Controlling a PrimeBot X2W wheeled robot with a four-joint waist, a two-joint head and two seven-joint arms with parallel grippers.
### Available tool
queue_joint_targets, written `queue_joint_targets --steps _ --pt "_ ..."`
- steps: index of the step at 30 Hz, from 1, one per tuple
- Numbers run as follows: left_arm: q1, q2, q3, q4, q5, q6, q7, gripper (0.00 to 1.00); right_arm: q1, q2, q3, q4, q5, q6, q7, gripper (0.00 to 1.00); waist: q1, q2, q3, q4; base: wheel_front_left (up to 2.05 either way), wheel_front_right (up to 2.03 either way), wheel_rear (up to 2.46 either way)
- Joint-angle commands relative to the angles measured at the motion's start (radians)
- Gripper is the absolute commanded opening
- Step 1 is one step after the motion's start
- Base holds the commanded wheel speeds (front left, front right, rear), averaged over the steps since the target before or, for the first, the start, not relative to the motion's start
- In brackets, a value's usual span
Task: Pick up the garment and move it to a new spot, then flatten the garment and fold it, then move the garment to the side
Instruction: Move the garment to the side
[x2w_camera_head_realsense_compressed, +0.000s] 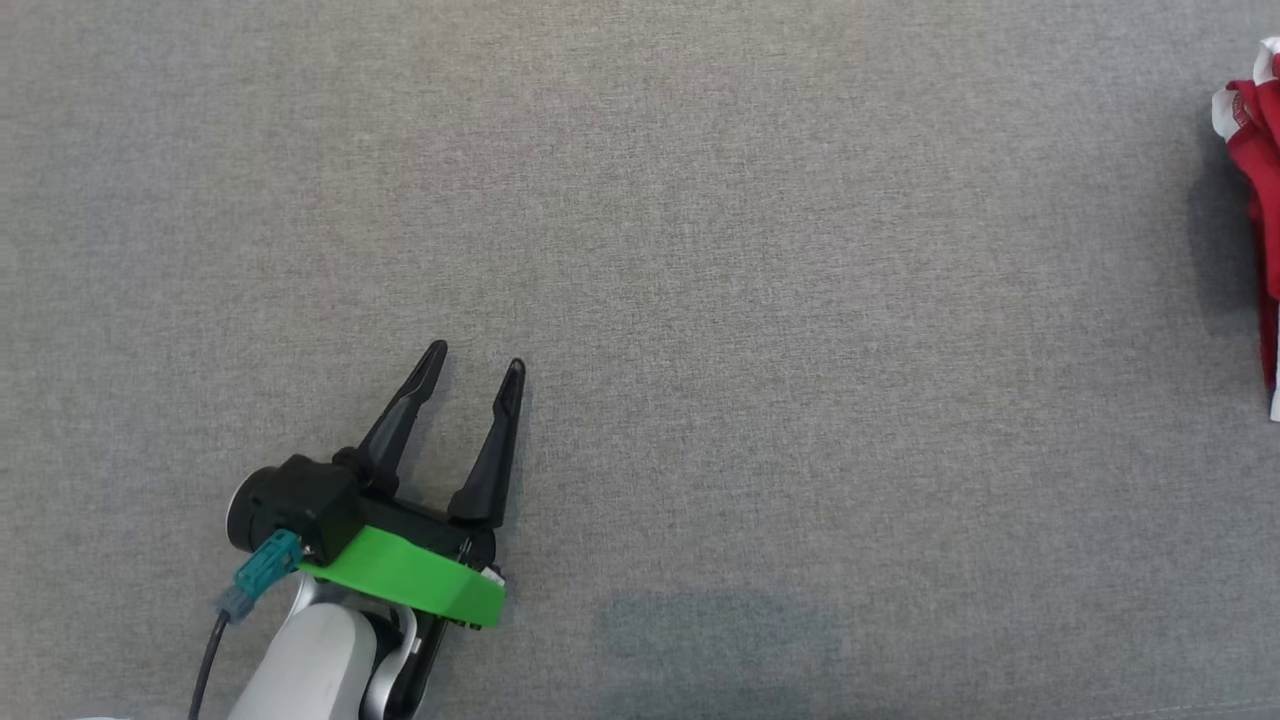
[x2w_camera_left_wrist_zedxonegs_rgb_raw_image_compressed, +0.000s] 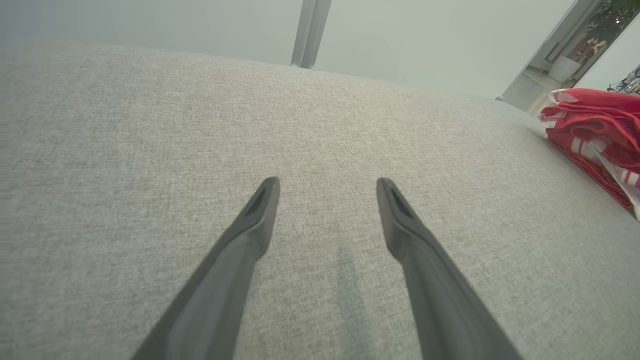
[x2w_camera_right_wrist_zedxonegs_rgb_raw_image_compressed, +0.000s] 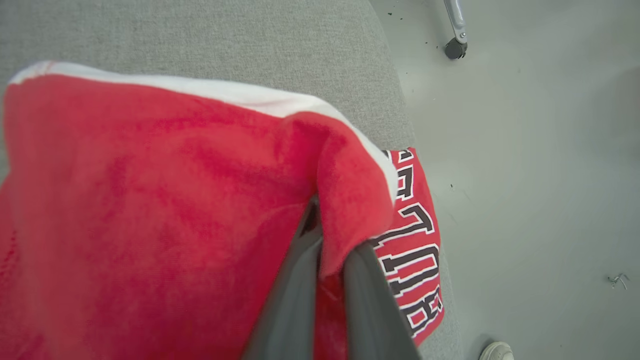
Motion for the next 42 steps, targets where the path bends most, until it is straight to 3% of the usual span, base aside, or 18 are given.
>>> queue_joint_targets --steps 1,7,8,11,12,20,28,35,42 --pt "-0.011 -0.002 0.001 0.003 -0.008 -0.003 -0.002 1.0 0.008 -0.017 0.013 0.007 -0.007 0.0 -0.007 0.0 -0.0001 0.011 -0.002 0.006 0.0 0.0 0.0" --pt "-0.004 -0.016 0.003 0.006 -0.002 -0.003 -0.002 1.0 0.035 -0.07 0.044 0.052 0.003 0.0 -0.024 0.0 -0.0001 0.011 -0.004 0.017 0.0 0.0 0.0" --pt "-0.003 -0.018 0.004 0.007 -0.002 -0.003 -0.002 1.0 0.042 -0.077 0.044 0.059 0.0 0.0 -0.028 0.27 -0.0001 0.011 -0.006 0.018 0.0 0.0 0.0" --pt "0.004 -0.023 0.005 0.01 0.0 -0.003 -0.002 1.0 0.07 -0.102 0.044 0.076 -0.021 0.0 -0.049 0.58 -0.0001 0.011 -0.014 0.02 0.0 0.0 0.0" --pt "0.007 -0.024 0.006 0.011 0.0 -0.003 -0.002 1.0 0.075 -0.11 0.033 0.083 -0.035 0.0 -0.067 1.0 -0.0001 0.011 -0.017 0.02 0.0 0.0 0.0" --pt "0.024 -0.026 0.02 0.015 0.001 -0.003 -0.002 1.0 0.124 -0.078 0.008 0.172 -0.077 0.0 -0.198 1.0 -0.0001 0.011 -0.049 0.016 0.0 0.0 0.0" --pt "0.068 -0.034 0.047 0.015 0.008 0.005 -0.002 1.0 0.144 -0.03 -0.006 0.19 -0.111 0.0 -0.437 1.0 -0.0001 0.011 -0.142 0.006 0.0 0.0 0.0" --pt "0.179 -0.031 0.087 0.025 0.001 0.016 -0.002 1.0 0.215 0.058 0.061 0.054 -0.091 0.0 -0.646 1.0 -0.0001 0.011 -0.303 0.003 0.0 0.0 0.0" --pt "0.277 -0.011 0.138 0.019 -0.005 0.037 -0.002 1.0 0.424 0.174 0.113 -0.152 -0.02 0.0 -0.781 1.0 -0.0001 0.011 -0.419 0.047 0.0 0.0 0.0"
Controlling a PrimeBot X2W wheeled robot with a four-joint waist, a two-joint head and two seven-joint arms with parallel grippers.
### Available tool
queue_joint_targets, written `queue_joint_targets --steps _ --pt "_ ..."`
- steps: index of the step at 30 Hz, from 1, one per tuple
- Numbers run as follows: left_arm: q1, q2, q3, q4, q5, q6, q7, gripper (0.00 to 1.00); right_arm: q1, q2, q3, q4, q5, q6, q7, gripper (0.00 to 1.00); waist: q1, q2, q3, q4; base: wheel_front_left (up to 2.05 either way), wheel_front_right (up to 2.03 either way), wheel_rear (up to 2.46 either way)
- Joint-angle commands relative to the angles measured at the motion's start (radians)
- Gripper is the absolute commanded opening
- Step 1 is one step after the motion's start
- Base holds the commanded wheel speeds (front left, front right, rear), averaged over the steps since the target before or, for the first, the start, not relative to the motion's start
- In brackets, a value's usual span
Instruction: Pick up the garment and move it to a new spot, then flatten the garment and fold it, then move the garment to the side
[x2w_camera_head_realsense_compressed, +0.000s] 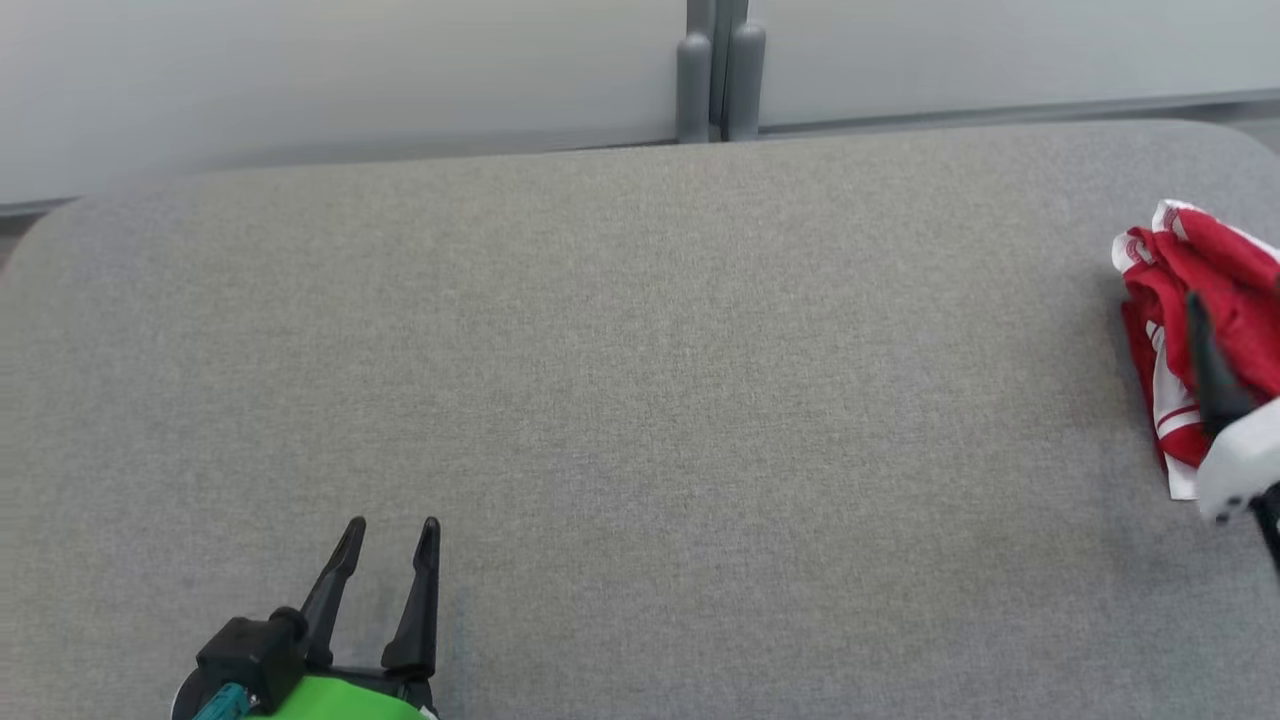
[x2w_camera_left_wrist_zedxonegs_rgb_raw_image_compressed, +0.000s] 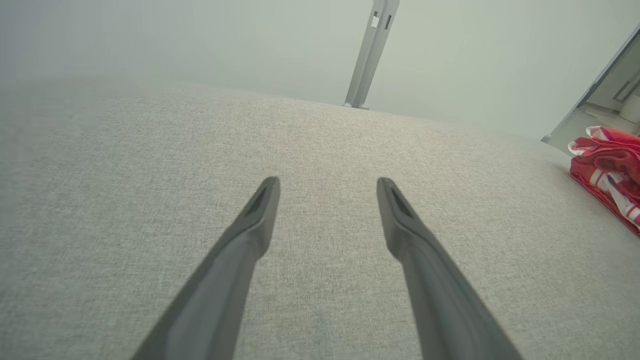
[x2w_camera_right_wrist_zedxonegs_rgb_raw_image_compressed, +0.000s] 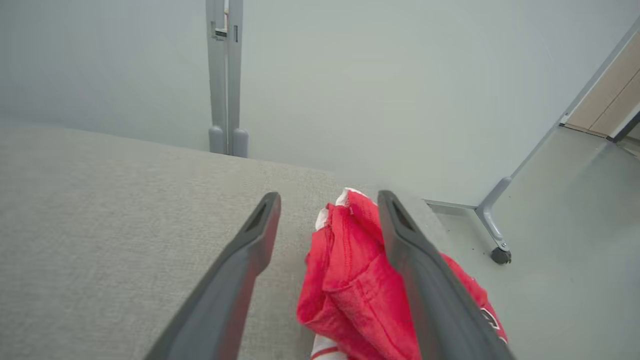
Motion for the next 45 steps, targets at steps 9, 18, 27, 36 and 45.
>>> queue_joint_targets --steps 9,18,27,36,45 --pt "0.081 0.022 0.066 0.005 0.006 0.014 -0.002 1.0 0.36 0.168 0.093 -0.077 -0.022 -0.001 -0.243 1.0 0.0 0.011 -0.152 0.111 0.0 0.0 0.0" --pt "0.116 0.004 0.116 0.037 0.049 0.006 -0.002 1.0 0.436 0.299 0.018 -0.057 -0.121 -0.001 -0.29 1.0 0.0 0.011 -0.177 0.129 0.0 0.0 0.0" --pt "0.132 -0.025 0.172 0.058 0.11 -0.021 -0.002 1.0 0.496 0.381 -0.047 -0.079 -0.186 -0.001 -0.29 1.0 0.0 0.011 -0.199 0.132 0.0 0.0 0.0" --pt "0.121 -0.036 0.18 0.052 0.139 -0.035 -0.002 1.0 0.509 0.405 -0.112 -0.099 -0.255 -0.001 -0.29 1.0 0.0 0.011 -0.205 0.12 0.0 0.0 0.0" --pt "0.126 -0.03 0.171 0.051 0.129 -0.036 -0.002 1.0 0.49 0.41 -0.136 -0.077 -0.291 -0.001 -0.29 1.0 0.0 0.011 -0.212 0.103 0.0 0.0 0.0"
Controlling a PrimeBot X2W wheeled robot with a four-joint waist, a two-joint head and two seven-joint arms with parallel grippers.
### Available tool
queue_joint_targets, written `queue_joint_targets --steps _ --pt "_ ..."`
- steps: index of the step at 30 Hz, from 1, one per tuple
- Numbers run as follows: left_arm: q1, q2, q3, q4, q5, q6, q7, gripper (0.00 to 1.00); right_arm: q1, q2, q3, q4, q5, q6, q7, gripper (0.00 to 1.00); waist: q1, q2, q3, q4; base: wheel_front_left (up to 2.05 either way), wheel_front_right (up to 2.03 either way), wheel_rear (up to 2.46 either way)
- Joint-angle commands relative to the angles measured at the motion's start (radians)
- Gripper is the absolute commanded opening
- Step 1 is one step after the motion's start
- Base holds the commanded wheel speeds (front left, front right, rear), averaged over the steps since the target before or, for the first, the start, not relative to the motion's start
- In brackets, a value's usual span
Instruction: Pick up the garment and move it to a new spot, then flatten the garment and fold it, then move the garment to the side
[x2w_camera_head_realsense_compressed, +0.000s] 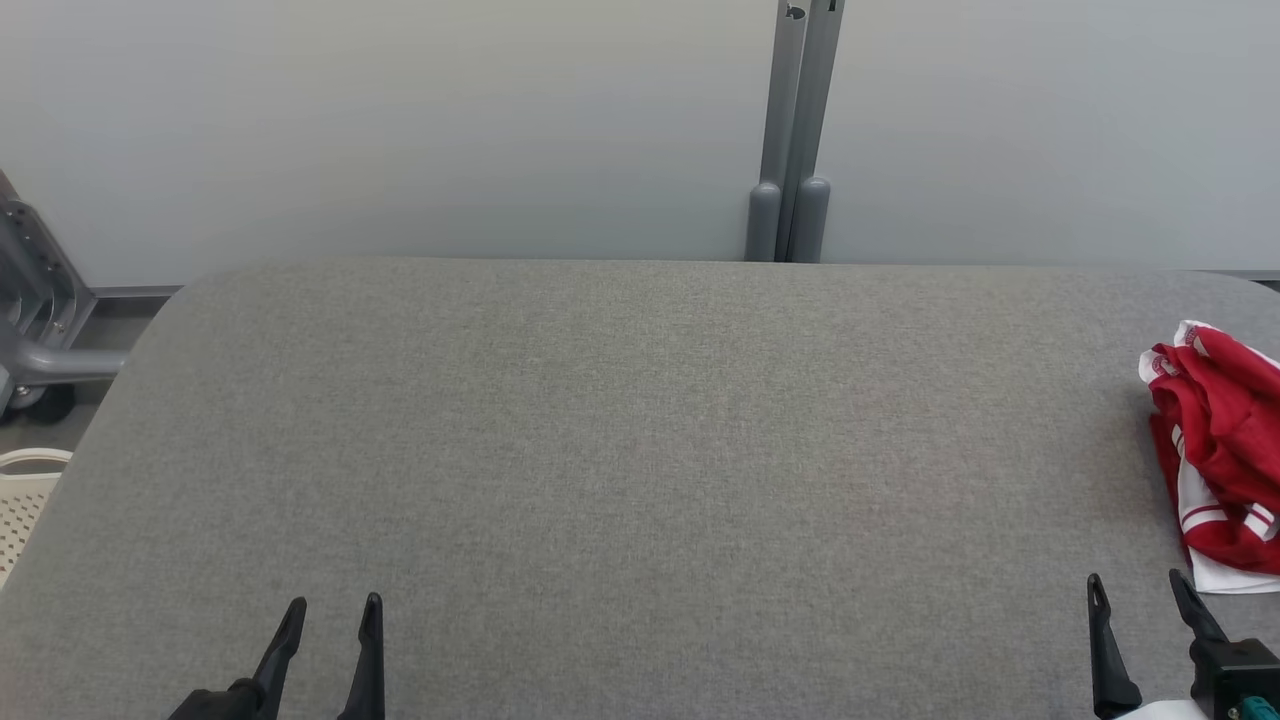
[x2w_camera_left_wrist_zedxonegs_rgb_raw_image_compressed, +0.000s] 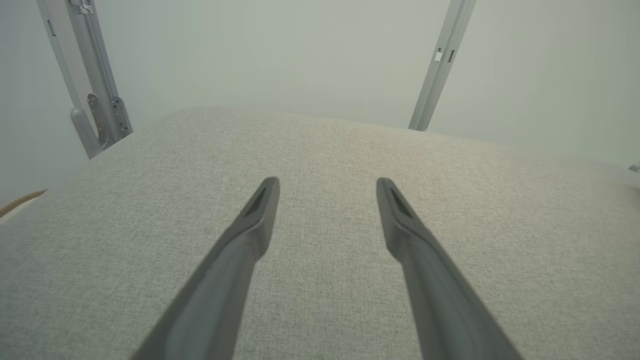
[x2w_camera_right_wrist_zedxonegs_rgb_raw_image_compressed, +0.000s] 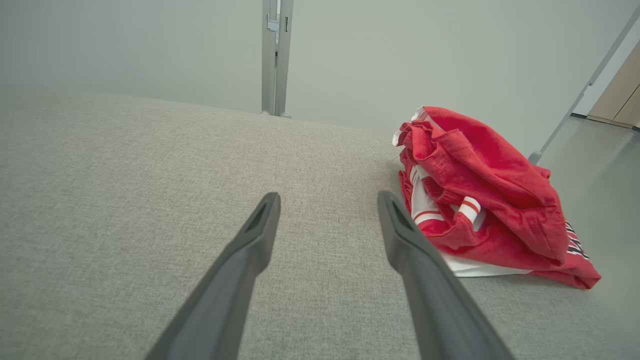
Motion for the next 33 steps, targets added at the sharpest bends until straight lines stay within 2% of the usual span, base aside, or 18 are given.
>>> queue_joint_targets --steps 1,8,25,26,28,33 --pt "0.003 0.007 0.001 -0.002 -0.006 -0.003 -0.002 1.0 -0.004 0.0 0.0 0.004 -0.005 -0.001 -0.004 1.0 0.0001 0.0111 -0.002 -0.002 0.0 0.0 0.0" --pt "0.013 0.011 -0.005 -0.002 -0.01 -0.003 -0.002 1.0 -0.02 -0.002 -0.025 0.012 0.041 -0.001 -0.004 1.0 0.0001 0.0111 -0.004 -0.012 0.0 0.0 0.0" --pt "0.009 0.004 -0.001 0.003 -0.007 -0.003 -0.002 1.0 -0.025 -0.001 -0.044 0.04 0.012 -0.001 -0.004 1.0 0.0001 0.0111 -0.004 -0.015 0.0 0.0 0.0" --pt "0.01 0.004 0.005 0.001 -0.012 -0.003 -0.002 1.0 -0.028 -0.002 -0.039 0.042 0.009 -0.002 -0.004 1.0 0.0001 0.0111 -0.002 -0.05 0.0 0.0 0.0" --pt "0.007 0.002 0.0 -0.001 -0.008 -0.002 -0.002 1.0 -0.031 -0.001 -0.047 0.043 0.011 -0.001 -0.004 1.0 0.0001 0.0111 0.001 -0.063 0.0 0.0 0.0" --pt "-0.002 0.001 0.004 0.001 -0.002 -0.002 -0.002 1.0 -0.038 -0.001 -0.05 0.049 0.016 -0.001 -0.004 1.0 0.0001 0.0111 0.004 -0.063 0.0 0.0 0.0"
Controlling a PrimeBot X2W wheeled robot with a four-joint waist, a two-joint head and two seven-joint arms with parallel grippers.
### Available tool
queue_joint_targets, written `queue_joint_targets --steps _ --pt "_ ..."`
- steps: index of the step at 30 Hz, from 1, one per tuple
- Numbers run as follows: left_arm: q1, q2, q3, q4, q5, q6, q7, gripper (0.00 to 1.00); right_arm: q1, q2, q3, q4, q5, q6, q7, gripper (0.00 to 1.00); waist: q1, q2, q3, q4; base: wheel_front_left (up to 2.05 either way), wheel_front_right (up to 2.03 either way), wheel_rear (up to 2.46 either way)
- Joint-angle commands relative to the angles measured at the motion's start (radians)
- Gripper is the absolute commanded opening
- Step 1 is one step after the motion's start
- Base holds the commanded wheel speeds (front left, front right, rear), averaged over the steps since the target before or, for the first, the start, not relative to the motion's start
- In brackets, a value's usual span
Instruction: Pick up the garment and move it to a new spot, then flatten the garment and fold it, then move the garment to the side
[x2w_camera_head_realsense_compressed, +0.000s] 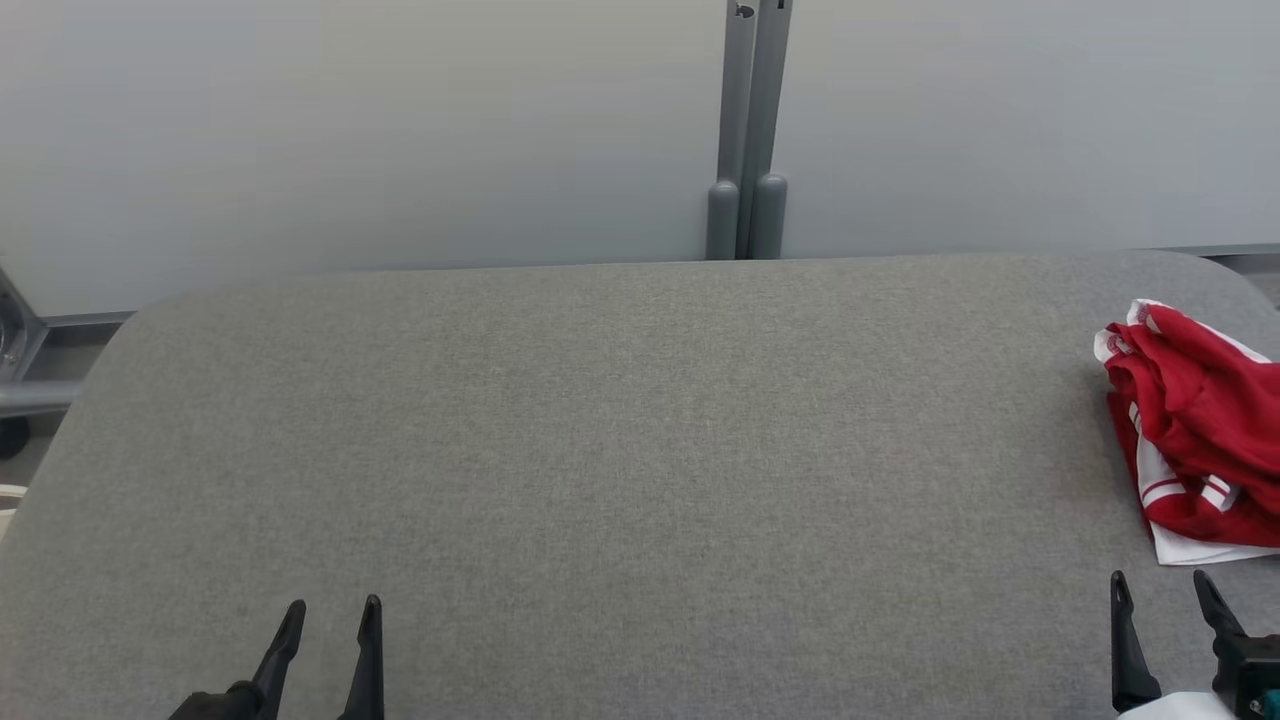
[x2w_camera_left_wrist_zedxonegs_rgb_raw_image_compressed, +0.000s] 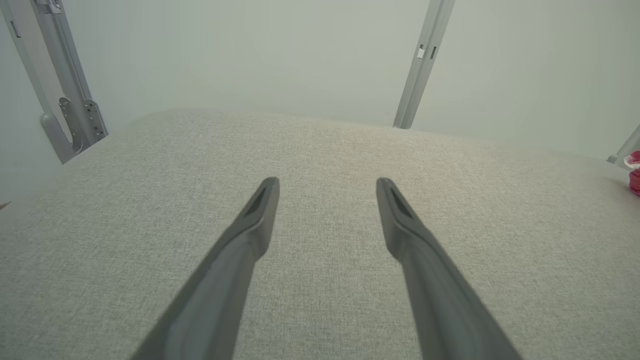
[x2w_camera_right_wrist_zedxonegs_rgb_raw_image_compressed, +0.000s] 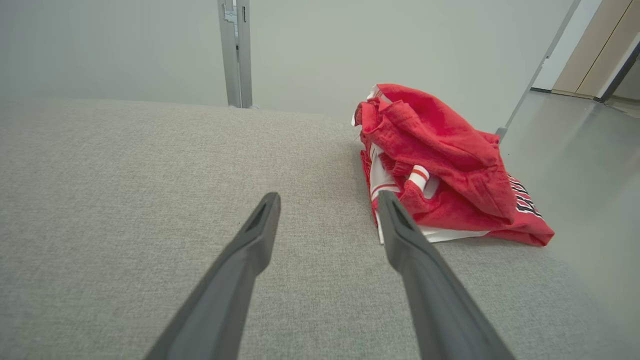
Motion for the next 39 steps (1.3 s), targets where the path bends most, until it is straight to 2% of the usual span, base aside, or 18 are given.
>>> queue_joint_targets --steps 1,3,4,9,22,39 --pt "-0.006 0.002 0.006 0.001 0.004 0.0 -0.002 1.0 -0.012 -0.004 0.004 0.001 0.001 -0.001 -0.004 1.0 0.0 0.0111 0.005 -0.012 0.0 0.0 0.0" --pt "-0.003 0.001 -0.006 0.005 -0.006 0.0 -0.002 1.0 -0.011 -0.003 0.031 -0.015 0.015 -0.001 -0.004 1.0 0.0 0.0111 0.004 -0.013 0.0 0.0 0.0" --pt "-0.001 0.0 -0.009 0.003 -0.005 0.0 0.0 0.0 -0.001 -0.002 0.031 -0.012 0.015 0.0 0.0 0.0 0.0 0.0 0.004 -0.013 0.0 0.0 0.0" --pt "0.011 -0.012 -0.017 0.049 -0.006 0.0 0.006 0.0 0.014 0.021 0.038 0.033 0.019 0.0 0.006 0.0 0.0 0.0 0.004 -0.013 0.0 0.0 0.0" --pt "-0.043 -0.023 0.019 0.049 -0.25 0.0 0.07 0.0 -0.042 0.016 0.057 0.032 0.33 0.0 0.08 0.0 0.0 0.0012 0.013 -0.018 0.0 0.0 0.0" --pt "-0.094 -0.036 0.055 0.045 -0.482 0.0 0.133 0.0 -0.088 0.011 0.085 0.024 0.63 0.0 0.143 0.0 0.0 0.0027 0.024 -0.023 0.0 0.0 0.0"
